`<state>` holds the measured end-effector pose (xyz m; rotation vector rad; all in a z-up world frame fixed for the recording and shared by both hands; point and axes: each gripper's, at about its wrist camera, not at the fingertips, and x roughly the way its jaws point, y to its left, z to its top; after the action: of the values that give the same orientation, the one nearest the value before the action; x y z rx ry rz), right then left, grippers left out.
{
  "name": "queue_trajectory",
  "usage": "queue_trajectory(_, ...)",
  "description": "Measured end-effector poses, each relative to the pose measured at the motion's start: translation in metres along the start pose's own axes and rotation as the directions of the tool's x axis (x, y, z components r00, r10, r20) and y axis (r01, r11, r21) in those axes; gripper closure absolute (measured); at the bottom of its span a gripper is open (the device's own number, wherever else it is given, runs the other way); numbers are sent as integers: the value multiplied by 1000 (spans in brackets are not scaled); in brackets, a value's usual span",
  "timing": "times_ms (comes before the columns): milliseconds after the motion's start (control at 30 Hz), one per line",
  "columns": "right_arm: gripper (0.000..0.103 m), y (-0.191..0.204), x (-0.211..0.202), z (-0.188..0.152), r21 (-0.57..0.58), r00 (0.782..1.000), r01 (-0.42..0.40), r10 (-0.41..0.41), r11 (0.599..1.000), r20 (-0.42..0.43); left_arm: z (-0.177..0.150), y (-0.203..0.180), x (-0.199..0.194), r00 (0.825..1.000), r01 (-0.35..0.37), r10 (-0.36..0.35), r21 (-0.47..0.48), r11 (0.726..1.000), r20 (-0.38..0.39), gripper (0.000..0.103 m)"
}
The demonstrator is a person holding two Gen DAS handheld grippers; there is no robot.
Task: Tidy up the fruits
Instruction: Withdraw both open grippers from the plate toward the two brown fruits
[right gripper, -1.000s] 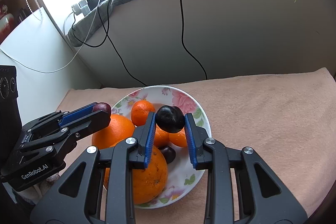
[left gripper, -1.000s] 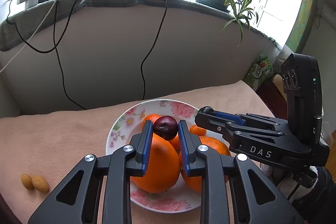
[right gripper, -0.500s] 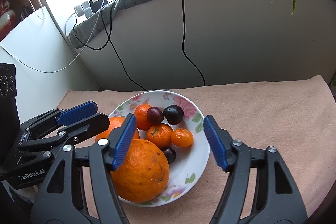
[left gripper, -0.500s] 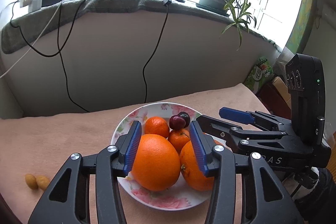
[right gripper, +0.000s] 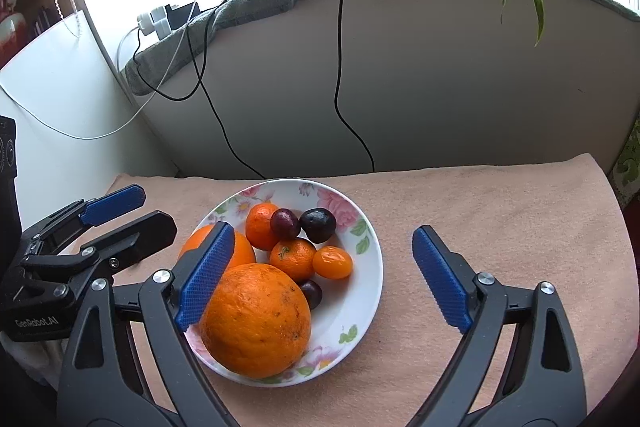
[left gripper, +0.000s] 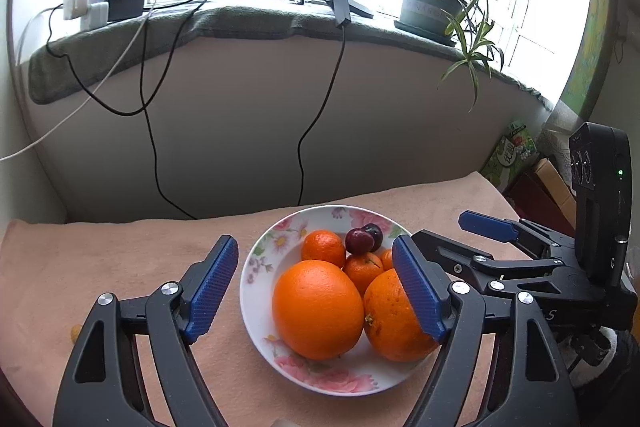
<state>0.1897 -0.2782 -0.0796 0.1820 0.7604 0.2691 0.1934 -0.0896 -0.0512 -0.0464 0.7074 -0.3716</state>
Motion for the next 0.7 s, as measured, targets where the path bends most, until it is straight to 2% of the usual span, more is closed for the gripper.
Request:
queue_trajectory(133, 10, -1, -5, 0, -1, 1000, 11, -11, 1000, 6, -1, 1, -3, 1000, -27, 27, 4, 1000, 1, 23)
queue_trajectory(700, 10, 12, -28, -9, -4, 999, 16, -15, 1000, 39, -9, 5, -29, 998, -53, 53, 5, 999, 26, 23)
